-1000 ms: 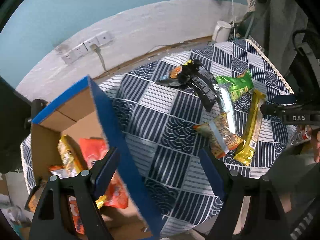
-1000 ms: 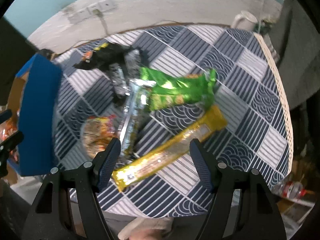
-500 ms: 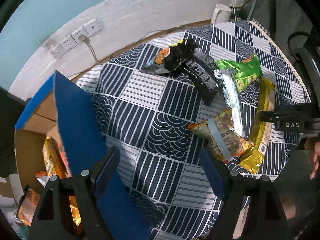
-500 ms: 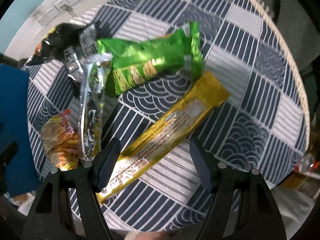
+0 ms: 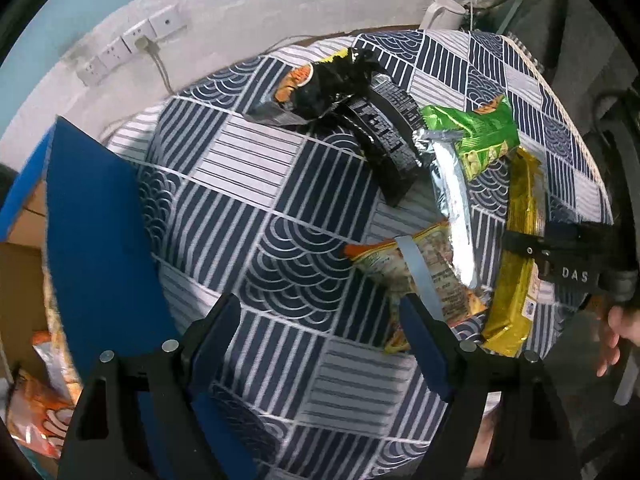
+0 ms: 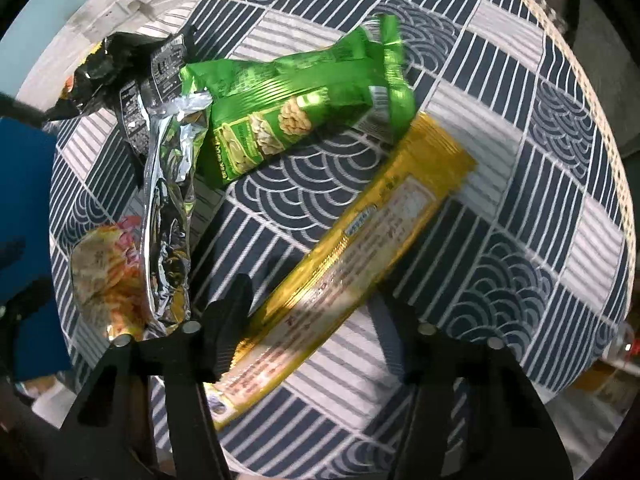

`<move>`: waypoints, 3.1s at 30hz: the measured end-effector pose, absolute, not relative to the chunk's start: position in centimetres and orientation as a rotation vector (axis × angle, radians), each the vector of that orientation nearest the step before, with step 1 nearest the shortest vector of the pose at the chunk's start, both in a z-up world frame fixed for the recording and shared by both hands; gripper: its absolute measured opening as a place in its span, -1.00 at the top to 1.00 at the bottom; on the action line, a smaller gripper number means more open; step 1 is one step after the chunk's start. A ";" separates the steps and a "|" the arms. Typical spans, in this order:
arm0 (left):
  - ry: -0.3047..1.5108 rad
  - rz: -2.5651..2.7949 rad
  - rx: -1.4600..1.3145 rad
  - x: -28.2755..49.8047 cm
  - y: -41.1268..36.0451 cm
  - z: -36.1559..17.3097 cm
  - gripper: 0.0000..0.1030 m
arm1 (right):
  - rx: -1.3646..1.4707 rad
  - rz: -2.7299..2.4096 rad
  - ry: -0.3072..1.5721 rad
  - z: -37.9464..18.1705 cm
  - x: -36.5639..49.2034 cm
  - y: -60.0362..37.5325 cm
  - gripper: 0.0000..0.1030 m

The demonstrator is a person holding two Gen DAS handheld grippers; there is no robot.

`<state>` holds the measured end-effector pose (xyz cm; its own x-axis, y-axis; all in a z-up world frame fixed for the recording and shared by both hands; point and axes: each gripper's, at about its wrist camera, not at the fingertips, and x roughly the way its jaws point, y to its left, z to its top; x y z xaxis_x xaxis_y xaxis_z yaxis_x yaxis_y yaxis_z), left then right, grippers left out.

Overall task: Organize snacks
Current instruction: 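Move both tools back over the snack pile on the table, then grasp the beige peanut bag with the left gripper while the right grasps the yellow bar, then lift both held snacks and carry them over the cardboard box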

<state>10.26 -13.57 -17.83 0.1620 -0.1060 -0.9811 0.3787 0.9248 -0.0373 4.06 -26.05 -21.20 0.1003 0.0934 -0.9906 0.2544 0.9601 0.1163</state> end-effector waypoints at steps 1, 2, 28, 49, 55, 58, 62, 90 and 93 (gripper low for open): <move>1.378 -0.352 0.222 10.3 -13.7 -18.0 -0.61 | 0.271 -0.118 1.467 -21.0 3.9 -26.5 0.00; 1.391 -0.355 0.204 10.5 -13.9 -18.1 -0.61 | 0.258 -0.115 1.464 -20.8 3.7 -26.9 0.05; 1.479 -0.392 0.192 11.0 -20.3 -22.6 -0.62 | 0.170 -0.172 1.370 -20.6 3.1 -37.0 0.39; 1.377 -0.430 0.273 8.7 -20.7 -20.1 0.14 | 0.133 -0.181 1.335 -20.1 4.2 -34.9 0.40; 1.309 -0.427 0.301 8.7 -19.5 -17.7 0.14 | 0.108 -0.168 1.302 -17.7 3.8 -34.4 0.40; 1.279 -0.415 0.317 8.9 -18.7 -16.7 0.14 | 0.100 -0.154 1.288 -16.9 3.8 -33.8 0.40; 1.244 -0.401 0.328 8.6 -17.5 -15.3 0.14 | 0.084 -0.111 1.253 -14.3 3.2 -33.0 0.40; 1.049 -0.331 0.310 5.4 -7.6 -6.3 0.15 | 0.013 0.151 1.124 -5.4 5.4 -20.8 0.40; 1.036 -0.304 0.291 5.4 -5.7 -5.7 0.15 | 0.030 0.184 1.123 -4.9 6.1 -19.3 0.40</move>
